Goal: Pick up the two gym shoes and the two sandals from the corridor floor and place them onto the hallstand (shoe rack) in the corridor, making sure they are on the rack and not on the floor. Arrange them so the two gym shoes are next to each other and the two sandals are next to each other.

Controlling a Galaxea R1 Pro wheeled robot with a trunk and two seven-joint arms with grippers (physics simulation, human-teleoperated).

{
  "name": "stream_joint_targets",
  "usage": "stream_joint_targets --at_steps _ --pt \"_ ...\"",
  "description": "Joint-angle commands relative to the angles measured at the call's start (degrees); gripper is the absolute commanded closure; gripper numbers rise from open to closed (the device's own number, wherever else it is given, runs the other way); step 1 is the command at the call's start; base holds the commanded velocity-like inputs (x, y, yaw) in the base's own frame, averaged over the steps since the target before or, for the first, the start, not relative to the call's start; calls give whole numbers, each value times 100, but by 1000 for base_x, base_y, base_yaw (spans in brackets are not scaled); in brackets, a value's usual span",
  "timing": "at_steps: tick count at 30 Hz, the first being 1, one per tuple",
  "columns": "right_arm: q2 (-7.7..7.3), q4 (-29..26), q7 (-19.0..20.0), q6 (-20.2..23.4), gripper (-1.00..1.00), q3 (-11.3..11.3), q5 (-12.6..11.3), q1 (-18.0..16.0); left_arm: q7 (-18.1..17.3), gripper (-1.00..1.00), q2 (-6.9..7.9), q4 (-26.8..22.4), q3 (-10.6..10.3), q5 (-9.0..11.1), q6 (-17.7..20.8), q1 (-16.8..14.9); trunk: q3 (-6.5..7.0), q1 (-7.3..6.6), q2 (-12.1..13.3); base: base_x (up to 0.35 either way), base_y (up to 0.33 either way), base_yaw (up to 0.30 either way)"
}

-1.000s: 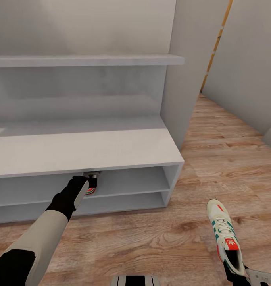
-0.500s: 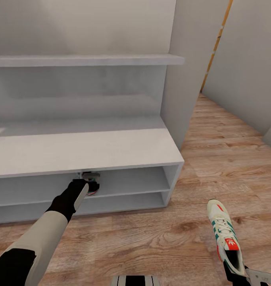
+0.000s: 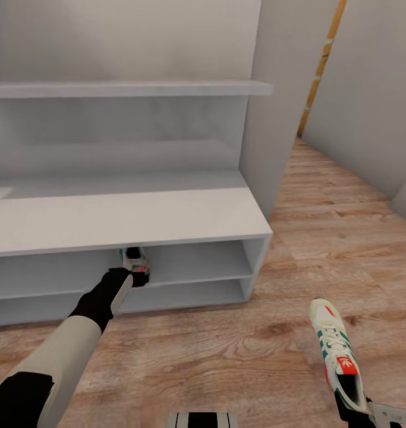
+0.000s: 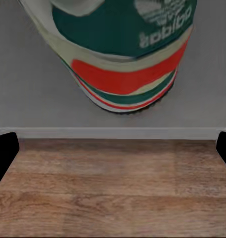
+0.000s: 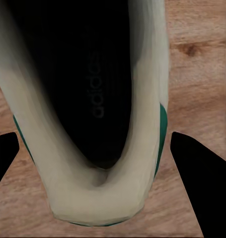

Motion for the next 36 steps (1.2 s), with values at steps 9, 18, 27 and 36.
stream_joint_targets --at_steps 9,18,27,36 --pt "5 -9 25 -36 100 -30 50 -10 47 -100 13 -7 -39 61 19 1 -4 -4 -2 -321 0 0" --pt "5 -9 25 -36 100 -33 45 -10 -10 -100 42 4 -43 37 -165 103 -4 -4 -2 -329 0 0" --pt "5 2 25 -36 100 -28 52 -10 -71 -100 150 20 -49 25 -1539 1272 -4 -4 -2 -289 0 0" --pt "5 46 33 -36 100 -20 54 -10 -1111 -100 639 98 -34 79 -3241 2708 -4 -4 -2 -45 0 0"
